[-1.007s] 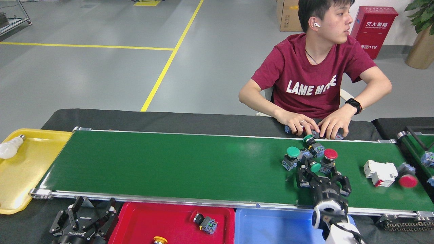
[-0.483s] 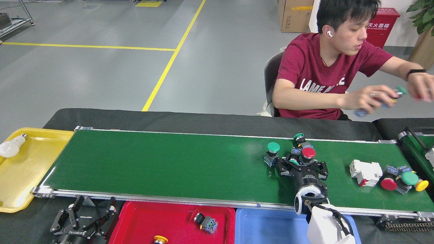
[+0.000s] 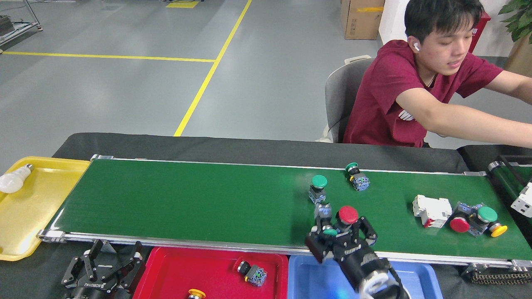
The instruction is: Pick switch part from conveyor to tray
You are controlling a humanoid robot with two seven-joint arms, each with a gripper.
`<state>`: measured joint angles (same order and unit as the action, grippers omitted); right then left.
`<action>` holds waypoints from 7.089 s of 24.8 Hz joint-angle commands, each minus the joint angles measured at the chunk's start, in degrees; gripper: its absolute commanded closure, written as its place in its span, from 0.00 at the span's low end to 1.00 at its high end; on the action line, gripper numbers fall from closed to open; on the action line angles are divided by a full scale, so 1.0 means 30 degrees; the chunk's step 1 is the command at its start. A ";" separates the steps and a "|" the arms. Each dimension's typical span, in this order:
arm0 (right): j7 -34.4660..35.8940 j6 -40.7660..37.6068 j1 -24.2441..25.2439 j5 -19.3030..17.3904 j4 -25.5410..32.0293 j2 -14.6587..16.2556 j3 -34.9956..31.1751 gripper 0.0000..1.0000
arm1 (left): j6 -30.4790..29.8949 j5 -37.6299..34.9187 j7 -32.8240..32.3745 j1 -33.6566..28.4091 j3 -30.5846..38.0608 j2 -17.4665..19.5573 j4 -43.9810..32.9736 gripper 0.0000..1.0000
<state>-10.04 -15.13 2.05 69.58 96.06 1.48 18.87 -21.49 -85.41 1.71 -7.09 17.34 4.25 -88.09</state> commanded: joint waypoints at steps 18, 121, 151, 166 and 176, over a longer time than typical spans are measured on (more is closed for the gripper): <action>-0.1341 0.3929 -0.0860 0.0246 0.0499 -0.1080 0.4140 0.08 | -0.0073 -0.0563 -0.1067 0.4120 -0.8005 -0.0185 -0.1311 0.00; -0.0579 1.0286 -0.2002 0.2941 0.0909 -0.1461 0.6513 0.05 | 0.2154 -0.2965 -0.0481 1.1444 -0.4343 -0.1650 1.0671 0.00; 0.5075 0.4661 0.4736 -0.0750 0.1759 0.1938 -0.7139 0.05 | 0.6900 -0.0944 0.2068 1.7362 -0.5544 -0.0156 2.1951 0.92; 0.3024 0.8234 -0.0653 0.4054 -0.2487 -0.1988 -0.3157 0.05 | -0.4789 -0.0739 0.0105 0.2394 -0.6218 0.1660 -0.0048 0.81; 0.3053 0.9964 -0.6250 0.3967 -0.9814 -0.3512 -0.0167 0.05 | -0.5200 -0.0856 -0.0218 -0.1007 -0.5486 0.0723 -0.2483 0.00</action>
<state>-0.95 14.23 -14.89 81.52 67.49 -8.58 18.17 -37.37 -88.25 0.82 -10.28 0.00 6.41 -94.73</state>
